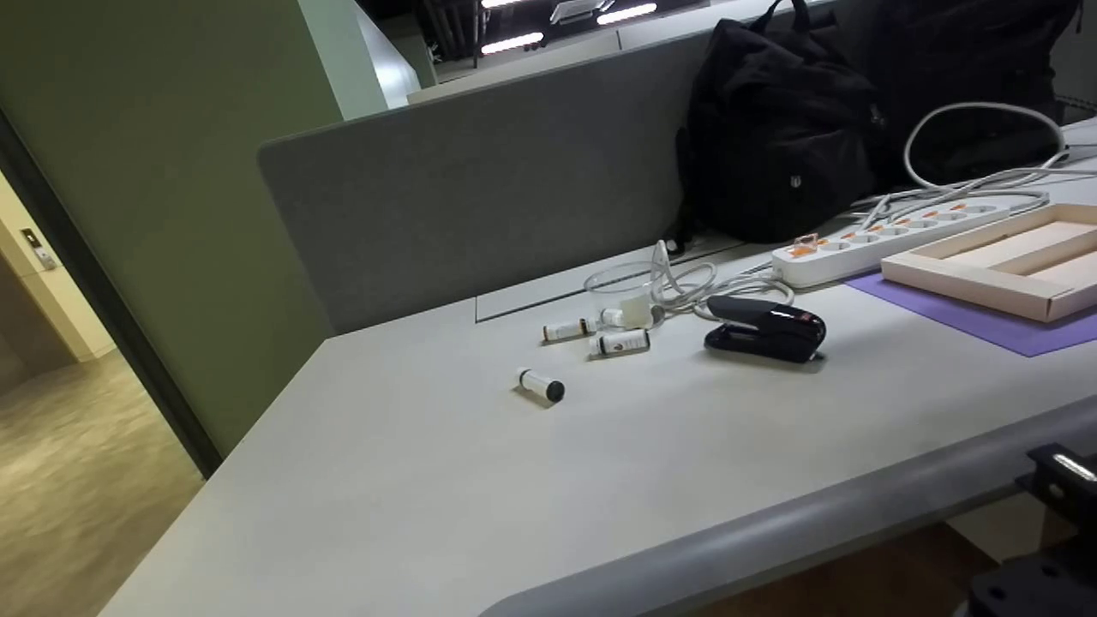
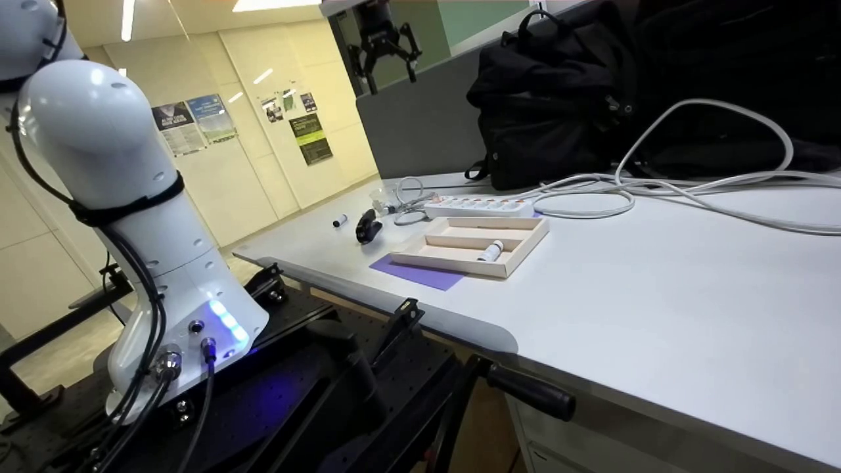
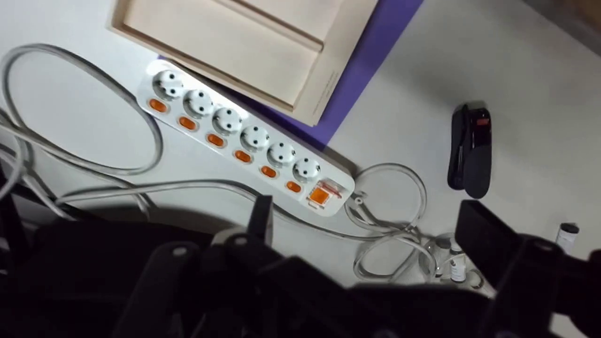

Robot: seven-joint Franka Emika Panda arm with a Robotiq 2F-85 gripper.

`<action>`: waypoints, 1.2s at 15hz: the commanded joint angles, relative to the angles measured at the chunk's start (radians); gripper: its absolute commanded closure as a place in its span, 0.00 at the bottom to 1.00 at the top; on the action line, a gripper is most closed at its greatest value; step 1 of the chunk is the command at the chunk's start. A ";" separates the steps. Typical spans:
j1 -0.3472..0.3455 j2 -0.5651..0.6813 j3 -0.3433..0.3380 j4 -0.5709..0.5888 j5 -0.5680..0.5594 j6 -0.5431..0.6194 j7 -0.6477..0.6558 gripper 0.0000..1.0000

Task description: Push down on the black stapler

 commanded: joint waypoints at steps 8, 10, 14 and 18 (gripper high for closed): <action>0.027 0.300 0.213 0.004 0.126 0.149 0.159 0.00; 0.041 0.321 0.231 0.004 0.125 0.149 0.196 0.00; 0.037 0.322 0.230 0.008 0.125 0.148 0.200 0.00; 0.075 0.348 0.237 -0.007 0.021 0.284 0.267 0.18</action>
